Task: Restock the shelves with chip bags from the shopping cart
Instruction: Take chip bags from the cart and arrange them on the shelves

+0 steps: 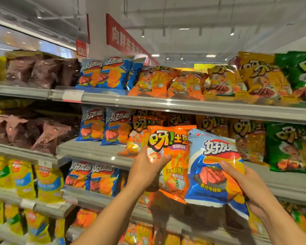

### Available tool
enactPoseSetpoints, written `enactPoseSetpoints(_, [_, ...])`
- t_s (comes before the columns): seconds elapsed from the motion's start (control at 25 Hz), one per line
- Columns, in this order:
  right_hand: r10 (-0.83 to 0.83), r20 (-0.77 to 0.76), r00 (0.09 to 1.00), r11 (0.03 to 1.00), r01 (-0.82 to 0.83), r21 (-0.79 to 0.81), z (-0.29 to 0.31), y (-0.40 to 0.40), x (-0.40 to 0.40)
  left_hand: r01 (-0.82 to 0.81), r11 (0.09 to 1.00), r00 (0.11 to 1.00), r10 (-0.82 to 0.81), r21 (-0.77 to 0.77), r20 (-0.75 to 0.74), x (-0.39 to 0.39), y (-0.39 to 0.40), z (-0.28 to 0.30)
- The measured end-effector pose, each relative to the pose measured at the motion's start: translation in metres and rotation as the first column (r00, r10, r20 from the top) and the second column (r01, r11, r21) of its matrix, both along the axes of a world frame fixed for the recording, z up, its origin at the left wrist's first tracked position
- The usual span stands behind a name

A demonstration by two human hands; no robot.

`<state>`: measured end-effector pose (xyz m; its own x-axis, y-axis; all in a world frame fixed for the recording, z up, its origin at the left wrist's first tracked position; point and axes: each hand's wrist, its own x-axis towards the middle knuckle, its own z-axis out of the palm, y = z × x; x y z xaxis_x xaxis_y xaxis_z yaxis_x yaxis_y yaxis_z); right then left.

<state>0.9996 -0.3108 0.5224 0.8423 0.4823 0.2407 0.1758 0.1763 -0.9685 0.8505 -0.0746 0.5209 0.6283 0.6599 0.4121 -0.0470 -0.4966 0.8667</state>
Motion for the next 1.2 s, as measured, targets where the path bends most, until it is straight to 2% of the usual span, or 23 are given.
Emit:
enactPoseSetpoints(0.32, [-0.13, 0.024, 0.991, 0.991, 0.131, -0.019, 0.016, 0.025, 0.11, 0.02, 0.998, 0.999, -0.017, 0.064, -0.05, 0.127, 0.045, 0.031])
enactPoseSetpoints(0.56, [-0.171, 0.051, 0.984, 0.985, 0.172, -0.024, 0.009, 0.037, 0.132, 0.072, 0.997, 0.989, -0.066, 0.04, -0.128, 0.156, 0.06, 0.02])
enactPoseSetpoints(0.8, [-0.148, 0.053, 0.988, 0.987, 0.15, -0.052, 0.017, 0.051, 0.137, 0.049, 0.998, 0.996, -0.051, -0.03, -0.079, 0.179, 0.048, -0.001])
enactPoseSetpoints(0.96, [-0.16, 0.07, 0.985, 0.983, 0.166, -0.081, 0.016, 0.059, 0.134, 0.088, 0.995, 0.978, -0.093, -0.035, -0.185, 0.179, 0.061, -0.002])
enactPoseSetpoints(1.08, [-0.161, 0.109, 0.981, 0.982, 0.17, -0.077, 0.019, 0.065, 0.128, 0.064, 0.988, 0.981, -0.036, 0.142, -0.192, 0.167, 0.054, -0.001])
enactPoseSetpoints(1.2, [-0.12, 0.158, 0.98, 0.987, 0.135, -0.089, 0.026, 0.076, 0.116, -0.008, 0.892, 1.0, 0.004, 0.452, 0.01, 0.146, 0.043, -0.011])
